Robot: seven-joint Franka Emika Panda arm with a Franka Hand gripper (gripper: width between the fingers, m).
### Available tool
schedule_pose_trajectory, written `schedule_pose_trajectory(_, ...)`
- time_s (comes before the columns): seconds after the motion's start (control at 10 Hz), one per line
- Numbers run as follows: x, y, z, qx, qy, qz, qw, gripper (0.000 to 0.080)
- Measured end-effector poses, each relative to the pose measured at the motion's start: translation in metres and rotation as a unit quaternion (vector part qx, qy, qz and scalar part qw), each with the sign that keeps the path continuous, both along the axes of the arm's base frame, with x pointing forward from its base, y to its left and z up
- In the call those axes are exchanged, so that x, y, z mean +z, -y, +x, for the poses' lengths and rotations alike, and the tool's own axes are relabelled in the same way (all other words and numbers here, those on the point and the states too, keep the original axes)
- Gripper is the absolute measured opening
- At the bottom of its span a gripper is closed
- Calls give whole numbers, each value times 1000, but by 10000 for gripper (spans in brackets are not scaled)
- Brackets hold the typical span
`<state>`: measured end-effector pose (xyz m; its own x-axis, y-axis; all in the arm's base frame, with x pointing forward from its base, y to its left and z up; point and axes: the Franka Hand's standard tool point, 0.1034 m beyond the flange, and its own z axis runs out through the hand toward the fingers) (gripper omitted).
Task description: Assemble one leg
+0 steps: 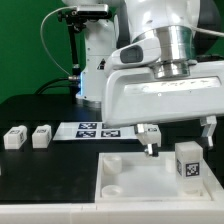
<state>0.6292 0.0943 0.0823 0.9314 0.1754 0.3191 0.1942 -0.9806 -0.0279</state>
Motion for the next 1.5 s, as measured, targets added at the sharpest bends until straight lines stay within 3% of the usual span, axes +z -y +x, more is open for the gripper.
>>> schedule_pose_trajectory(0.3, 0, -13, 2, -11, -171, -4, 985, 649)
schedule_pose_trajectory(0.4, -1, -16, 12, -9, -178, -3, 984, 649)
schedule_pose_trajectory(0.7, -2, -16, 14, -28, -169, 1, 985, 602)
schedule_pose_trajectory(0.8, -2, -15, 14, -26, -169, 0, 985, 418)
schedule_pose_trajectory(0.9, -2, -16, 14, -37, -170, 2, 985, 418)
schedule_pose_trajectory(1.0, -3, -16, 14, -80, -174, 9, 982, 291)
schedule_pose_trajectory(1.1, -3, -16, 14, -111, -176, 14, 978, 291)
schedule_pose_trajectory(1.4, -3, -17, 12, -308, -170, 51, 935, 291)
schedule_pose_trajectory(1.5, -4, -15, 12, -410, -172, 73, 893, 291)
